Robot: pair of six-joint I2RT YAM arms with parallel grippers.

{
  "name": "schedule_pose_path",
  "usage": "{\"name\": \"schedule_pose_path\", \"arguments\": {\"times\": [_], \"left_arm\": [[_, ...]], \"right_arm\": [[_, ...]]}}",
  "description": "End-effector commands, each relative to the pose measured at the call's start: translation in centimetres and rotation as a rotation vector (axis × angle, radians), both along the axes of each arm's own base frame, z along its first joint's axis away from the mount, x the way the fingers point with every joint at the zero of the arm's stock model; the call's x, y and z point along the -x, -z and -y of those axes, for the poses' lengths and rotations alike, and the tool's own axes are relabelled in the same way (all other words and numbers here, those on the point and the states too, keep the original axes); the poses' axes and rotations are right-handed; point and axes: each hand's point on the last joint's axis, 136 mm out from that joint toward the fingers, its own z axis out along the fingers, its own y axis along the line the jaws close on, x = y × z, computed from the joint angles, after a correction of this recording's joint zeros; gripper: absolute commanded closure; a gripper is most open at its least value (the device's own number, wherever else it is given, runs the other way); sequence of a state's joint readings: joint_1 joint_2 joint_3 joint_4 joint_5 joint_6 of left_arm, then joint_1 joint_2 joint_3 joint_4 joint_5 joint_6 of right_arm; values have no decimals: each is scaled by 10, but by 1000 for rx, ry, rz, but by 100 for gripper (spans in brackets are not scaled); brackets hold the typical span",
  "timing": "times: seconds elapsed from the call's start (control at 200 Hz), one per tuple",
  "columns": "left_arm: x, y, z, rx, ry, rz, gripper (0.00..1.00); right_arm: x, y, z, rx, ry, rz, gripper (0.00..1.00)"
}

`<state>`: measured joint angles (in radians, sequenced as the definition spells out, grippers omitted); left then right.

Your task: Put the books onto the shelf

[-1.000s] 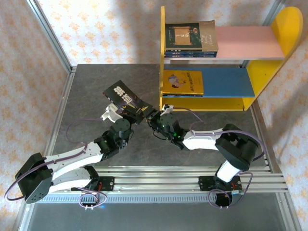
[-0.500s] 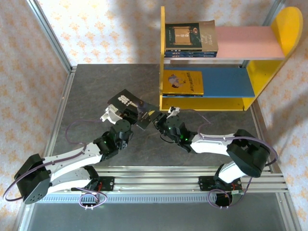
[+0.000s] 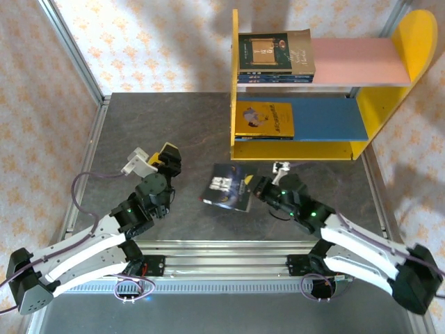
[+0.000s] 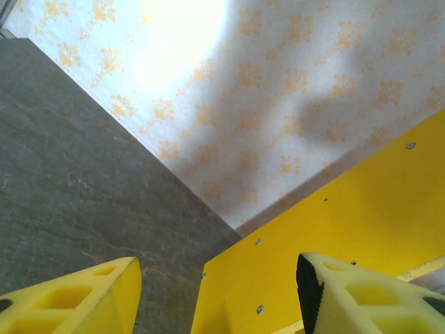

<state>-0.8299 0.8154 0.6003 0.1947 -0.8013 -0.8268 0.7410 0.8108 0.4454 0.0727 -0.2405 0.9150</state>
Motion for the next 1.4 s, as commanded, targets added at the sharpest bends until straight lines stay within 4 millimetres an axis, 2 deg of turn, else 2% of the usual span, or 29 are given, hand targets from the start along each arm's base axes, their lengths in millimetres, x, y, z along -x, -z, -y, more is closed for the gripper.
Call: {"name": "schedule_pose_path", "arguments": {"times": [0.0, 0.195, 0.325, 0.45, 0.711, 0.811, 0.921, 1.031, 1.392], "left_arm": [[1, -1, -14, -97, -64, -39, 40], [-3, 0, -10, -106, -36, -56, 40], [-10, -3, 1, -131, 15, -73, 40], [-23, -9, 21, -200, 114, -125, 40], [-47, -3, 67, -275, 315, -219, 39], [-55, 1, 94, -289, 450, -240, 39], [-59, 3, 118, -299, 557, -252, 40], [-62, 6, 131, -312, 608, -267, 40], [-66, 17, 136, -327, 618, -296, 40]], "right_arm": [[19, -29, 21, 28, -71, 34, 97], [30, -67, 59, -1, -42, 94, 97], [31, -91, 69, 3, -50, 141, 97], [28, -114, 78, 15, -32, 196, 97], [-3, -151, 105, 11, 39, 287, 97], [-20, -166, 121, -23, 78, 323, 98], [-41, -173, 140, -60, 112, 342, 97], [-61, -172, 155, -75, 131, 353, 97], [-117, -167, 173, -116, 75, 385, 97]]}}
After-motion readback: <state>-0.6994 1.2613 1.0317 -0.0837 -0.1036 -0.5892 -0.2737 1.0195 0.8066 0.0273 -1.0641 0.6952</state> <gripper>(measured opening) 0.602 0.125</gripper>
